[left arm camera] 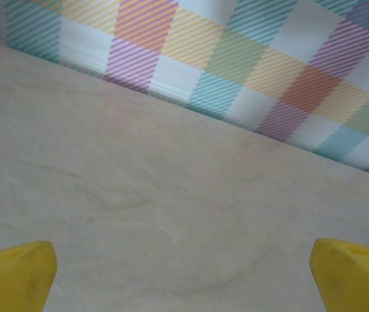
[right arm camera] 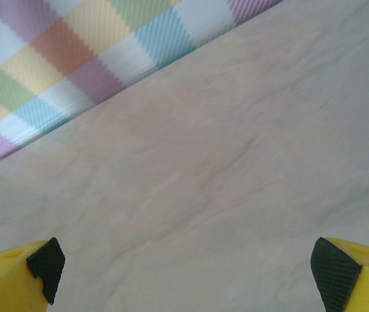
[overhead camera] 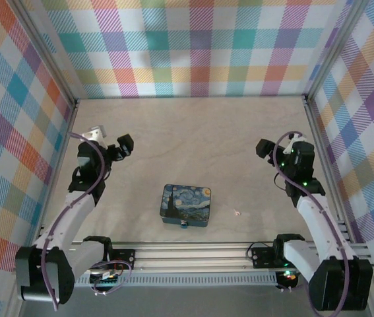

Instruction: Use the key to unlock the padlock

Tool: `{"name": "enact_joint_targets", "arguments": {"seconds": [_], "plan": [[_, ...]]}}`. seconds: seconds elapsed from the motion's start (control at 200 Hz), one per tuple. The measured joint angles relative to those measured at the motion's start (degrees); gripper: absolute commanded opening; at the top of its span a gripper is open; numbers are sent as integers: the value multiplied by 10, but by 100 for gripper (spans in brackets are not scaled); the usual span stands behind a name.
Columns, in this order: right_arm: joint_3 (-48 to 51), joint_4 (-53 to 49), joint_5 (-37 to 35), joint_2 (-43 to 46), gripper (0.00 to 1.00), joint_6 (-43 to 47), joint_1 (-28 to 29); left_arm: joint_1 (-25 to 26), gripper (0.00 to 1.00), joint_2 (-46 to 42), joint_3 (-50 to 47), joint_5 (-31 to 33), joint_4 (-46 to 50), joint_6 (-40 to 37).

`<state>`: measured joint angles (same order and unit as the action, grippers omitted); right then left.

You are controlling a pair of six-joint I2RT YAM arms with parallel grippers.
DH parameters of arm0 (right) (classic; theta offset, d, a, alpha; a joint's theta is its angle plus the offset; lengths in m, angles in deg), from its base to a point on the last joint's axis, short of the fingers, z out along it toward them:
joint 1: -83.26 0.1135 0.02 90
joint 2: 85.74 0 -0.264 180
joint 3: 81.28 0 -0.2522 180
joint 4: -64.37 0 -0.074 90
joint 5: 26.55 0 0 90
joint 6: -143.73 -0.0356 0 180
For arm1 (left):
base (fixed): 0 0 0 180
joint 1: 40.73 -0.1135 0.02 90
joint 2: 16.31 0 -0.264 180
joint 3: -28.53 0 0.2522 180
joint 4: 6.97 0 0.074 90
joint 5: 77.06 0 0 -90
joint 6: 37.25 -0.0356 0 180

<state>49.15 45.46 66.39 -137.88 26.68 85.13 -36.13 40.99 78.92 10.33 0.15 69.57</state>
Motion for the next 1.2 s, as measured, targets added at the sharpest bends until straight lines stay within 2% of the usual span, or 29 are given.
{"name": "enact_joint_targets", "arguments": {"seconds": [0.2, 0.385, 0.485, 0.625, 0.81, 0.96, 1.08, 1.2], "plan": [[-3, -79, 51, 14, 100, -30, 33, 57, 100, -10, 61, -14, 167, 19], [-3, -138, 50, 30, 100, -30, 50, 124, 100, -43, 82, -8, 291, 35], [-3, -156, 37, 36, 100, -25, 59, 179, 100, -53, 103, -2, 339, 49], [-3, -181, 20, 35, 100, -16, 68, 283, 100, -43, 139, 18, 380, 67], [-3, -198, 3, 35, 100, -7, 79, 436, 100, 44, 199, 79, 411, 94], [-8, -209, -10, 35, 100, -5, 85, 529, 100, 131, 245, 130, 423, 111], [-10, -218, -13, 36, 100, -4, 88, 576, 99, 188, 282, 171, 436, 123], [-10, -227, -14, 41, 100, -4, 91, 594, 99, 227, 303, 204, 444, 135]]}}
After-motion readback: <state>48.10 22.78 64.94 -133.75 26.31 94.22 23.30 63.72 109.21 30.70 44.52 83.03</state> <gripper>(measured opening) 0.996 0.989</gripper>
